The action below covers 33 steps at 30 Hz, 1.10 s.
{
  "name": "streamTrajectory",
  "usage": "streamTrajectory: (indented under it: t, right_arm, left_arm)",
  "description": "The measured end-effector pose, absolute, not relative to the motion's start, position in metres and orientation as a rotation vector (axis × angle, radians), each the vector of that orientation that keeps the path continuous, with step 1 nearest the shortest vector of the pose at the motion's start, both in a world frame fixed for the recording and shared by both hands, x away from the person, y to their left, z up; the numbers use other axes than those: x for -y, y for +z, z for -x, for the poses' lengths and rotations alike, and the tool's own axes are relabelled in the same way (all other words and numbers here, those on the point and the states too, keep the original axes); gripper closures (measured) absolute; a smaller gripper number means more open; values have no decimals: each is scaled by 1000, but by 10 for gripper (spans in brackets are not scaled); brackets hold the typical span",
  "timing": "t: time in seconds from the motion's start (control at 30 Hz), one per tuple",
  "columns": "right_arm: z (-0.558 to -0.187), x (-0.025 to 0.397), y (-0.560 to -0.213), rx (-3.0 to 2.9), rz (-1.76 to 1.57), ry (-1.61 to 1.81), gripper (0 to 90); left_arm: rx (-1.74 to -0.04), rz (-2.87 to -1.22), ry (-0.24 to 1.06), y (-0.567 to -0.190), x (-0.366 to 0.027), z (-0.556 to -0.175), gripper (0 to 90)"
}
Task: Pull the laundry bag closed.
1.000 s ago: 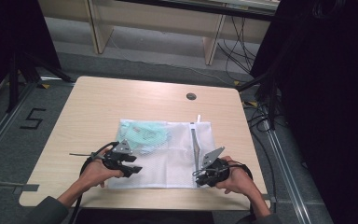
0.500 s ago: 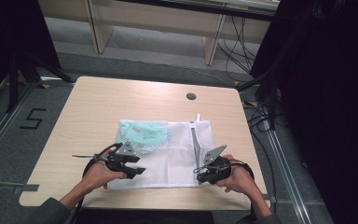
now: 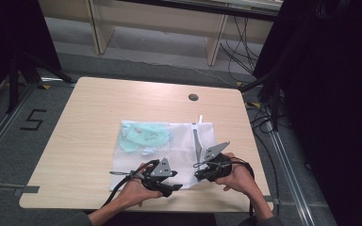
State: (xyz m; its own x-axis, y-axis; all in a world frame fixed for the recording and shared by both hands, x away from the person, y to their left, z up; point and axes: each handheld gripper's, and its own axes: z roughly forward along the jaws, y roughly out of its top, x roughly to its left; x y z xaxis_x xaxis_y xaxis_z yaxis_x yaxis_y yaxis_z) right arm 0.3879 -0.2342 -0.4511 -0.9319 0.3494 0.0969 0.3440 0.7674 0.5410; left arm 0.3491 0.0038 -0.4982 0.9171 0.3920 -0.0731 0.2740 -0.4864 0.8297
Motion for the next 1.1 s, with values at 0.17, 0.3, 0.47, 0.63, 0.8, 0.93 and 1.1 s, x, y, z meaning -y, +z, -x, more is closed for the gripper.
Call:
streamTrajectory:
  t: [0.17,0.3,0.47,0.63,0.8,0.93,1.1]
  right_arm:
    - [-390,233,-448,-2940,-566,925,867]
    - [-388,231,-447,-2943,-616,921,867]
    - [-389,231,-447,-2931,-644,929,866]
    - [-389,231,-446,-2934,-646,935,866]
    - [-390,230,-446,-2926,-650,933,866]
    - [-390,231,-446,-2933,-647,913,866]
    - [-390,234,-447,-2928,-659,933,866]
  left_arm:
    - [-468,-2107,165,-508,14,-351,501]
    - [-471,-2101,156,-511,21,-351,503]
    - [-463,-2110,215,-517,31,-348,528]
    - [-463,-2111,243,-516,34,-348,562]
    - [-408,-2141,289,-516,41,-349,673]
    - [-364,-2137,296,-515,42,-348,833]
    - [-317,-2154,321,-513,40,-349,879]
